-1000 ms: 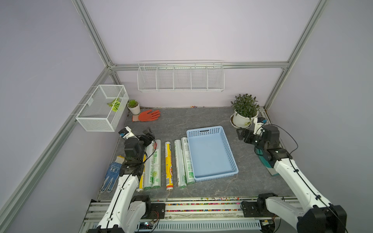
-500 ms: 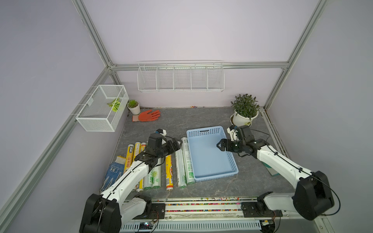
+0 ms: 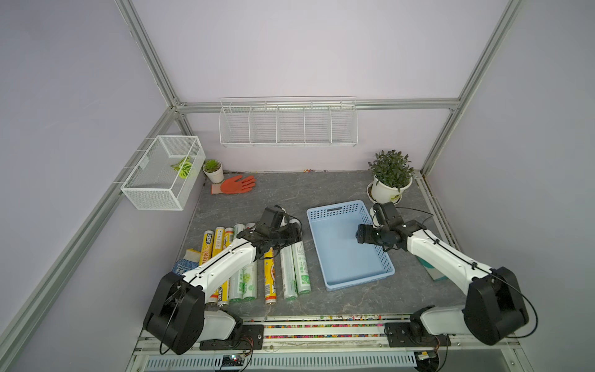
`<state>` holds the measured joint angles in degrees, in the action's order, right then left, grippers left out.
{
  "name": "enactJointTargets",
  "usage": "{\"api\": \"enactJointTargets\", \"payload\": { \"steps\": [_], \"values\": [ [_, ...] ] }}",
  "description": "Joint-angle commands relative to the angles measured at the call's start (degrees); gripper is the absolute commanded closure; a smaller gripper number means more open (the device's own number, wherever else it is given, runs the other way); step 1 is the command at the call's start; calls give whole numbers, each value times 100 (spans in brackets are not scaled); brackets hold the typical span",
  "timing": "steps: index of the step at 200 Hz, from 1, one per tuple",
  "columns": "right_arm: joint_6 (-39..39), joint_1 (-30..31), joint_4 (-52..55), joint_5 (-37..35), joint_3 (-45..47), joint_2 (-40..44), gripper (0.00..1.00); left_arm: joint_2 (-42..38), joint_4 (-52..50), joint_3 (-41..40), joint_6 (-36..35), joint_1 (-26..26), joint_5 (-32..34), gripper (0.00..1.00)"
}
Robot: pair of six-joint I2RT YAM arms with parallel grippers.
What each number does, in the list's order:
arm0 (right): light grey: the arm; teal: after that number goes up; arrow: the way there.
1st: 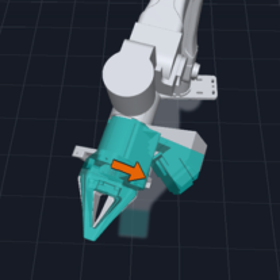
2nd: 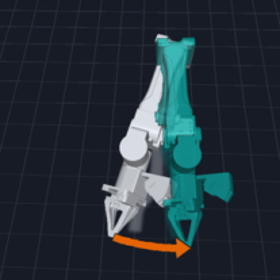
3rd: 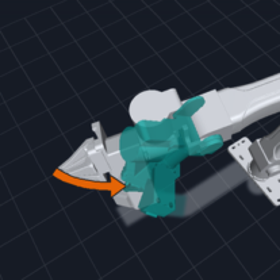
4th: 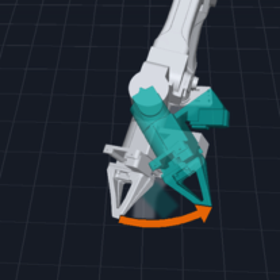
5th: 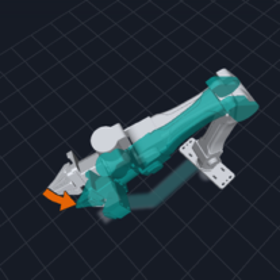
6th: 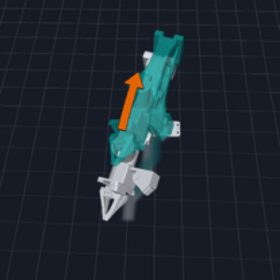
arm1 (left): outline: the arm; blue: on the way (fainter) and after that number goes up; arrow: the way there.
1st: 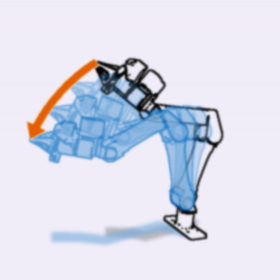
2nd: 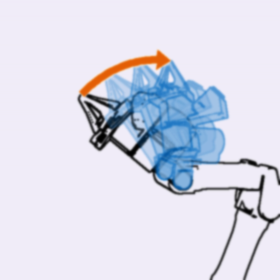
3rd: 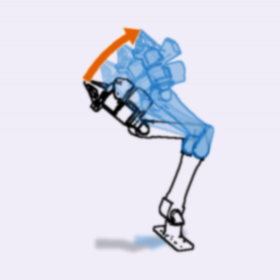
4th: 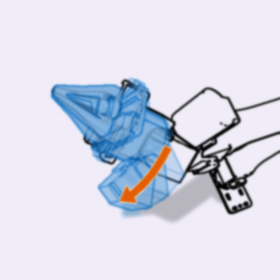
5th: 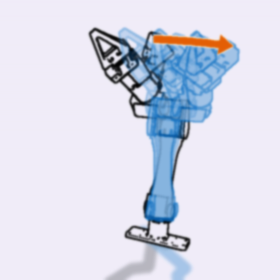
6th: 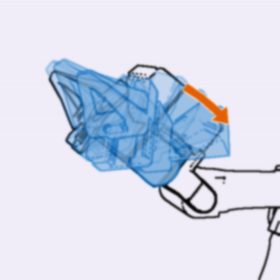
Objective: Put the plastic wrap into the basket
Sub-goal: Move the basket to the center of the board, then pick up the plastic wrap from the center of the board.
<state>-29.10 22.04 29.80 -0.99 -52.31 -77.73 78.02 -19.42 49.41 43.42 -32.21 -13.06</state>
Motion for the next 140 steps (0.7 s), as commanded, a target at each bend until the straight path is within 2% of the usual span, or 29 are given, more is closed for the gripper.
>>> {"api": "enactJointTargets", "payload": {
  "steps": [1,24,53,95,140],
  "values": [
    [-108,-45,137,-221,184,466,9,63,-545,189,292,-141,413,36],
    [126,-42,-364,731,280,785,9,167,-612,173,378,-292,432,37],
    [-230,55,-911,1725,207,717,9,563,-634,325,369,-428,326,38],
    [-393,323,-1009,1663,94,355,9,1287,-1106,772,416,-565,638,42],
    [-448,347,-1044,1681,134,277,8,1736,-1464,1027,362,-594,882,39]
  ]
}}
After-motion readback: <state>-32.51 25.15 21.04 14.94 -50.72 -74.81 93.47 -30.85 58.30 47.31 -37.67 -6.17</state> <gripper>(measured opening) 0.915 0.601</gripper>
